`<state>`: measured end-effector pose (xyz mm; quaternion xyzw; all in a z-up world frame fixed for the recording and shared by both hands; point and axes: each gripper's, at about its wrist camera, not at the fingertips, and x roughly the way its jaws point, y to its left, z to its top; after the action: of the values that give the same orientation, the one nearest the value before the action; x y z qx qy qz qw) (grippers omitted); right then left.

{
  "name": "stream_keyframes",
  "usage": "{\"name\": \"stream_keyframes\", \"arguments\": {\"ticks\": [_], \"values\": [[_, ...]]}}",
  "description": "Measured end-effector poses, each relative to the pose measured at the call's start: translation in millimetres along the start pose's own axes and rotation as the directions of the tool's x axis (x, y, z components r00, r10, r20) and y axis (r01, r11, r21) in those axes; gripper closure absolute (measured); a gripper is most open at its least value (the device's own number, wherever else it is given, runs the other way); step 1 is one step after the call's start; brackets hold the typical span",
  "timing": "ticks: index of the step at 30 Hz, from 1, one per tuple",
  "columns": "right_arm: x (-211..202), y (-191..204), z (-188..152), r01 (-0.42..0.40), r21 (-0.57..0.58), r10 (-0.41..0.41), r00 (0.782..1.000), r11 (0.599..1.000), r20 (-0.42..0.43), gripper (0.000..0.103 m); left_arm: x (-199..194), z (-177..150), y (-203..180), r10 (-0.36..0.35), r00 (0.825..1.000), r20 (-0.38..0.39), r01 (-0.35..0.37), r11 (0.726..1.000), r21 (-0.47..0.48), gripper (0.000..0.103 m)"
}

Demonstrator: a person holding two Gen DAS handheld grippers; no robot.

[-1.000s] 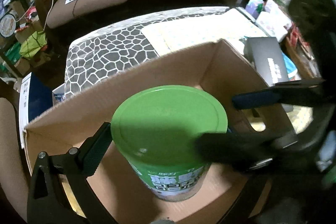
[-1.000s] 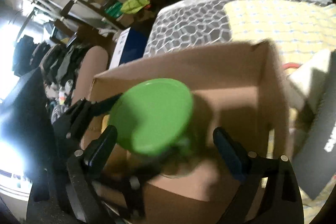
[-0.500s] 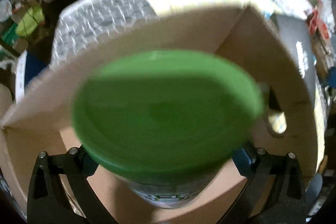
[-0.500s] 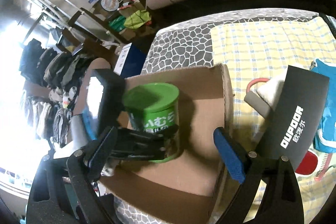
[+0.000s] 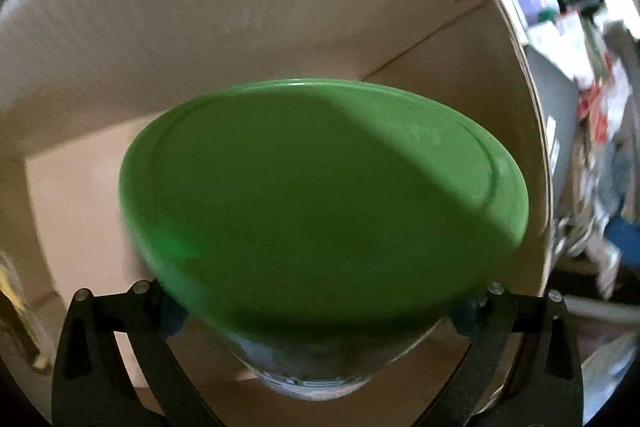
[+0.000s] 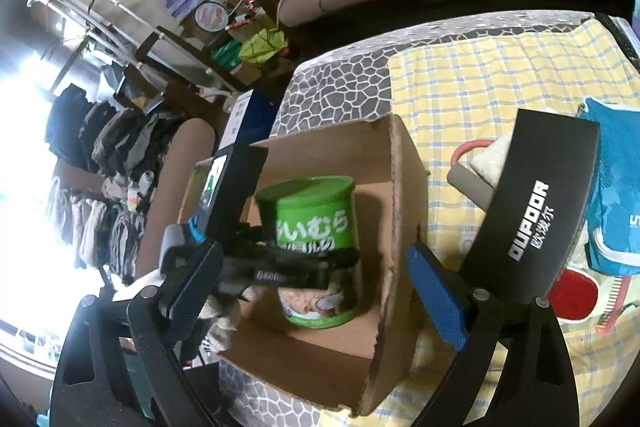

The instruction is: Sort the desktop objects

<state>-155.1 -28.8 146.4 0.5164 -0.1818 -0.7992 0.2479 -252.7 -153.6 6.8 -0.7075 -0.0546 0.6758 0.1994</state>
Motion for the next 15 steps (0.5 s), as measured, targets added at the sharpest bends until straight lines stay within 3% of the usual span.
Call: {"name": "stream_keyframes", "arguments": {"ticks": [10, 15], "values": [[-18.8, -17.4, -10.8, 0.02, 0.011, -0.02, 1.0, 1.0, 0.013, 0.008, 29.3, 0.8, 0.3, -0.092, 0.995, -0.048, 0.083, 0.985, -0.151, 0.002], [-24.4, -25.1, -14.6, 0.026, 0.028, -0.026, 0.999, 0.999, 0.026, 0.008, 10.5, -6.3, 7.0, -0.156, 0.988, 0.008, 0.155, 0.967, -0.201, 0.0]]}}
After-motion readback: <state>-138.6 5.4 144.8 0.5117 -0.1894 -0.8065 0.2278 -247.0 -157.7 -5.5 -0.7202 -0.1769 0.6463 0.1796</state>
